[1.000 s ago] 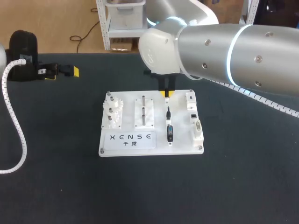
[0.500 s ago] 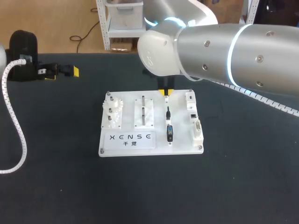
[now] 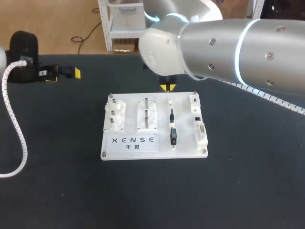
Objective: Insert the USB connector, Ethernet cable, and multi-pin plug into their matching sockets one by one.
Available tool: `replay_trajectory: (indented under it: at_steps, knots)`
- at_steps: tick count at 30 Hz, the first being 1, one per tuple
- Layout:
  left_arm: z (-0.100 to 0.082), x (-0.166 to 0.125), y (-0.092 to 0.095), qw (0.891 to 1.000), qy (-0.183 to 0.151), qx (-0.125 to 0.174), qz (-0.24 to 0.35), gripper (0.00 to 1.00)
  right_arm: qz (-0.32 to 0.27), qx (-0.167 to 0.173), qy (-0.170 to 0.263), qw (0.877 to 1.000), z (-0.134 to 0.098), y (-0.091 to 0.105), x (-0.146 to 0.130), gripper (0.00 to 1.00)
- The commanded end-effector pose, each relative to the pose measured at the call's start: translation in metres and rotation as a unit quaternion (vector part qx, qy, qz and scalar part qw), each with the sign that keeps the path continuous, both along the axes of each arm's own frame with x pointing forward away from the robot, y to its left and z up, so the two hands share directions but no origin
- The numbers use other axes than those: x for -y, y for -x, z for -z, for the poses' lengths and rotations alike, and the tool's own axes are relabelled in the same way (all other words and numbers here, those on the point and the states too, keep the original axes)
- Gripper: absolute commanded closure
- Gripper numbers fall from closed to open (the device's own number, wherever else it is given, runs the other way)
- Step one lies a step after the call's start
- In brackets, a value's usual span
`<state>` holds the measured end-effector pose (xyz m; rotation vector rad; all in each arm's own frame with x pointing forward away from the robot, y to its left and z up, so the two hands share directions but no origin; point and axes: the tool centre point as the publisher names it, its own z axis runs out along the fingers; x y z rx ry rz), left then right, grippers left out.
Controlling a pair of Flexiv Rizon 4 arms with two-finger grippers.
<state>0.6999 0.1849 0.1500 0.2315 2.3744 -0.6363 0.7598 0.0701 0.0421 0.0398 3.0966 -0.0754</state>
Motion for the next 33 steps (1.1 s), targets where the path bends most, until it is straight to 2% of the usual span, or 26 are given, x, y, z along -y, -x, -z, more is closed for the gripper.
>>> replay_trajectory:
  at_steps: [1,11,20,33]
  knots:
    - [0.000,0.000,0.000,1.000,0.000,0.000,0.000,0.00,0.001,0.023,0.002,1.000,-0.005,0.013,0.010,1.00]
    - [0.000,0.000,0.000,1.000,0.000,0.000,0.000,0.00,0.000,0.032,0.029,0.999,-0.004,0.028,0.042,1.00]
    - [0.000,0.000,0.000,1.000,0.000,0.000,0.000,0.00,0.021,0.021,0.035,0.999,0.002,0.034,0.069,1.00]
    - [0.000,0.000,0.000,1.000,0.000,0.000,0.000,0.00,0.035,0.011,0.043,0.998,0.012,0.036,0.085,1.00]
